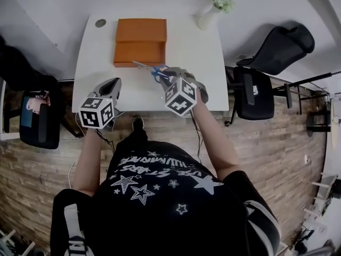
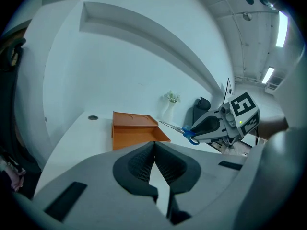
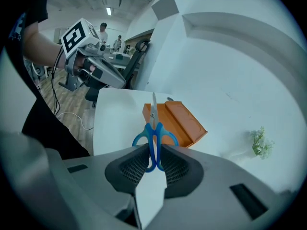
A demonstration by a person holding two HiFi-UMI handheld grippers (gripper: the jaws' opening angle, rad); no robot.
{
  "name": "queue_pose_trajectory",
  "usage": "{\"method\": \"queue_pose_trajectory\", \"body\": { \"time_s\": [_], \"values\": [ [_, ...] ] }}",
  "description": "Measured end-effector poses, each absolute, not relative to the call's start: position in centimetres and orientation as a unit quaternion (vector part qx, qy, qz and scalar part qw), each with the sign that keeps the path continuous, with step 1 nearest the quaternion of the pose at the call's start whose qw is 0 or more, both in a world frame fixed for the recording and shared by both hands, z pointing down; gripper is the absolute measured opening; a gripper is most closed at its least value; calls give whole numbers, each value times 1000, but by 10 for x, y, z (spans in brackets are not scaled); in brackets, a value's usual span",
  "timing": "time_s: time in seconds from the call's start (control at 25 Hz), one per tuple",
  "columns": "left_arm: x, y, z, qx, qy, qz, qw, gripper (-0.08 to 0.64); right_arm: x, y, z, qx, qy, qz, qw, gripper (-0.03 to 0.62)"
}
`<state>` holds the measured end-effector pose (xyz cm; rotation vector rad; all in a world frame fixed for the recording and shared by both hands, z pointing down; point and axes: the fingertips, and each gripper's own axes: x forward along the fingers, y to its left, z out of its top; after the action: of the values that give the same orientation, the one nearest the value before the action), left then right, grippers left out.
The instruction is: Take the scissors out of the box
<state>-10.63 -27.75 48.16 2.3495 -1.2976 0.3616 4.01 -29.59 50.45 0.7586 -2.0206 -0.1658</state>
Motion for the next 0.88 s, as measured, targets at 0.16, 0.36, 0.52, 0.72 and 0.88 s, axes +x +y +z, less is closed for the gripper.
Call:
{"method": "queue_pose_trajectory", "body": {
  "time_s": [0.16, 0.36, 0.52, 0.72, 0.88],
  "values": [
    [-100, -251, 479, 846, -472, 130, 212, 18, 51, -273, 500, 325, -827, -59, 454, 98],
    [-93, -218, 476, 844, -477, 126, 211, 17, 63, -247, 493, 344, -829, -58, 438, 98],
    [-85, -192, 476, 842, -479, 126, 211, 18, 70, -224, 491, 350, -831, -59, 427, 98],
    [-79, -161, 477, 841, -482, 126, 212, 18, 71, -195, 494, 345, -839, -54, 417, 98],
    [-77, -143, 480, 837, -487, 127, 214, 18, 72, -174, 501, 339, -843, -49, 415, 98]
  ]
}}
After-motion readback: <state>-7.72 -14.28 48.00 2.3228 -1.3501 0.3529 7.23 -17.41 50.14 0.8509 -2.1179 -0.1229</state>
